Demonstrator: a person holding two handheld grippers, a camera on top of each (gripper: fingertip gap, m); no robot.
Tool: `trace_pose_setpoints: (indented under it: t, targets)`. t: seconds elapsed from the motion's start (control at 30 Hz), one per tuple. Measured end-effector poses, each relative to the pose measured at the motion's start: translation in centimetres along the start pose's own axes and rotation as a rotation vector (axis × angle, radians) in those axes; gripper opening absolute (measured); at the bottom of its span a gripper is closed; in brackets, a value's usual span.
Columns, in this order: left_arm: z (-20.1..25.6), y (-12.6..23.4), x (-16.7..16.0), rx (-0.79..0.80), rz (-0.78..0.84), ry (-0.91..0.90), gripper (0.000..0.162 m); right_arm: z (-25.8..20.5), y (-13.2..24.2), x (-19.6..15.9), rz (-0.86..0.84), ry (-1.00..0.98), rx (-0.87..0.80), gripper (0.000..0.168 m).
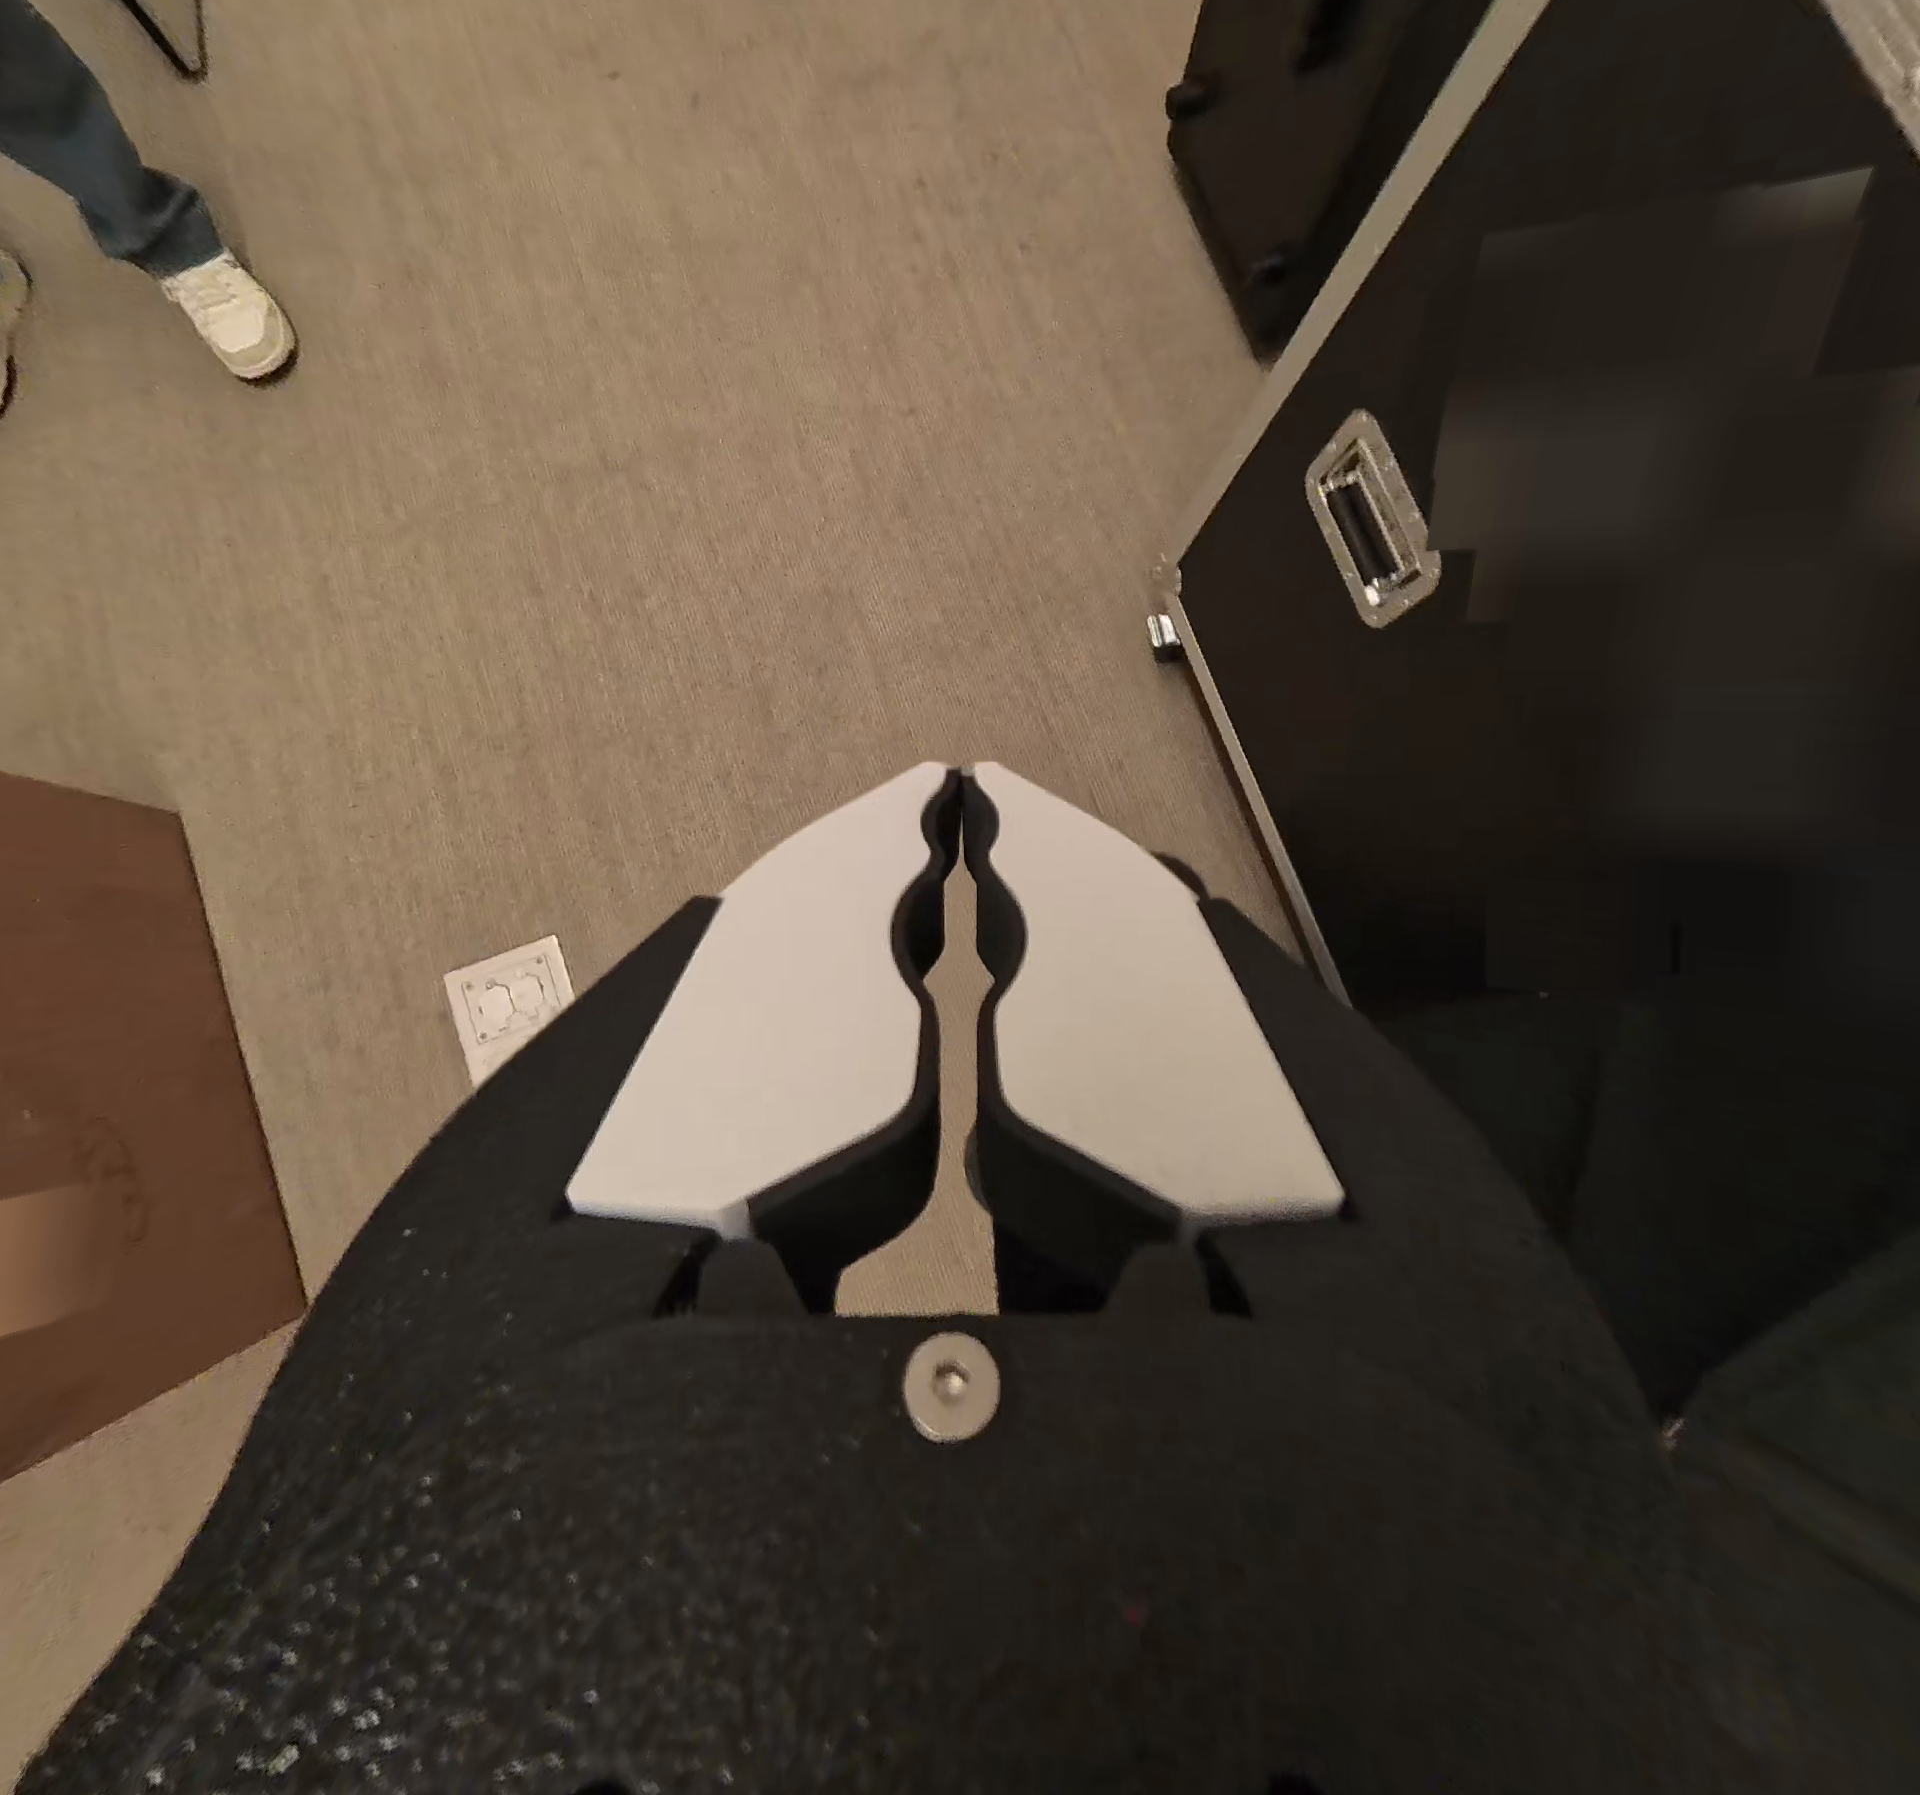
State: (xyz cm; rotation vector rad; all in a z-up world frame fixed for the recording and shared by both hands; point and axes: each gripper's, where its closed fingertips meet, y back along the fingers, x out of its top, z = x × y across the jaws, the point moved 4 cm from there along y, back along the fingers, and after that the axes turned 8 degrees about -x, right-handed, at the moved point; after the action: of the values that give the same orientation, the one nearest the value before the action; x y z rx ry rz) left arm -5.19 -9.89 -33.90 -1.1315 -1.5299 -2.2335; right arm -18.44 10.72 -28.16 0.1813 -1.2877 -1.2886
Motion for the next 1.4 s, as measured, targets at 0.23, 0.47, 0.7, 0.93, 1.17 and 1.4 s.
trace_pose_setpoints:
  t: [0.23, 0.47, 0.7, 0.93, 1.17, 1.4]
  targets:
    - [1.9, -2.4, -3.5, -0.119, -0.113, -0.093, 0.000, -6.8, 2.7, -6.7, -0.077, -0.249, -0.087, 0.001]
    - [1.5, -5.0, -2.3, -0.146, -0.079, -0.176, 0.010, -11.4, 2.7, -13.4, -0.114, -0.603, -0.107, 0.026]
    - [0.5, -8.2, -4.5, -0.268, -0.161, -0.353, 0.047, -14.4, 4.5, -16.8, -0.254, -0.744, -0.374, 0.063]
    - [-3.1, -6.0, -6.9, -0.403, -0.203, -0.619, 0.001, -23.1, 4.6, -15.0, -0.360, -0.926, -0.577, 0.047]
    - [-4.2, -0.3, -5.7, -0.529, -0.169, -0.682, 0.000, -29.1, 9.3, -7.4, -0.311, -1.035, -0.736, 0.042]
    - [-2.5, 2.0, -4.3, -0.599, -0.131, -0.750, 0.000, -32.7, 11.0, -7.9, -0.244, -1.120, -0.803, 0.000]
